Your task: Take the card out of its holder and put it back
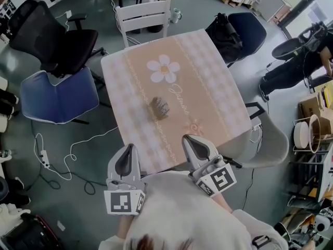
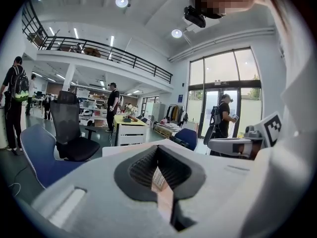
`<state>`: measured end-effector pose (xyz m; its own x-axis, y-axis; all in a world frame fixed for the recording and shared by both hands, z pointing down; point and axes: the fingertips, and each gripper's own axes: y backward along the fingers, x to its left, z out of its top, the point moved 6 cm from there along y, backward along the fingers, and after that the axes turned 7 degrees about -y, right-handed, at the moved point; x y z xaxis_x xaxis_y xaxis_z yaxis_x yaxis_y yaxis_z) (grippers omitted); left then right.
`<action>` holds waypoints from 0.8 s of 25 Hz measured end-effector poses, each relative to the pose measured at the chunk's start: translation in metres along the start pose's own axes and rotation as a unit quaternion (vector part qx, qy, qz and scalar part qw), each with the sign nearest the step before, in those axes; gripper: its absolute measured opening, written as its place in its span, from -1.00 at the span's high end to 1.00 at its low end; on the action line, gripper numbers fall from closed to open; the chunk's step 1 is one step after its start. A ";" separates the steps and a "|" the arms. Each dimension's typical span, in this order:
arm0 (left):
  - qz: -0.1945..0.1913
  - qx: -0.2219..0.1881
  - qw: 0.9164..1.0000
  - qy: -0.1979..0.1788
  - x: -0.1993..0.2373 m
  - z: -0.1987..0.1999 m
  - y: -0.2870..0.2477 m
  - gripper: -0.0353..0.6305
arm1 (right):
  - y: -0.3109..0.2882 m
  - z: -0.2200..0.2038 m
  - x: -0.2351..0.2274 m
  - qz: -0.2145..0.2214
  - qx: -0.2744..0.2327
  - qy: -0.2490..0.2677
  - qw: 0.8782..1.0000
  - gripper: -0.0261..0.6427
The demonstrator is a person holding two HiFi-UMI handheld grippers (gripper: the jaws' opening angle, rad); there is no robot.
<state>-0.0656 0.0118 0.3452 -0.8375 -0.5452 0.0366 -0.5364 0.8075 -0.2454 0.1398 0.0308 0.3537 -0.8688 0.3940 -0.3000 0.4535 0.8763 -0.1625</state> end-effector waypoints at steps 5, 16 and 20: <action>-0.008 -0.017 1.000 0.012 0.000 0.004 -0.004 0.89 | -0.003 -0.001 0.002 -0.006 -0.004 0.003 1.000 0.93; -0.002 -0.019 1.000 0.019 0.004 0.002 -0.006 0.89 | -0.012 0.001 0.001 -0.004 -0.004 0.016 1.000 0.93; 0.003 -0.020 1.000 0.021 0.006 0.001 -0.007 0.89 | -0.015 0.004 -0.004 -0.015 -0.013 0.027 0.999 0.93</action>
<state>-0.0670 0.0029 0.3465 -0.8441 -0.5307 0.0765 -0.5341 0.8199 -0.2060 0.1371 0.0153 0.3540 -0.8916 0.3813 -0.2444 0.4225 0.8945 -0.1459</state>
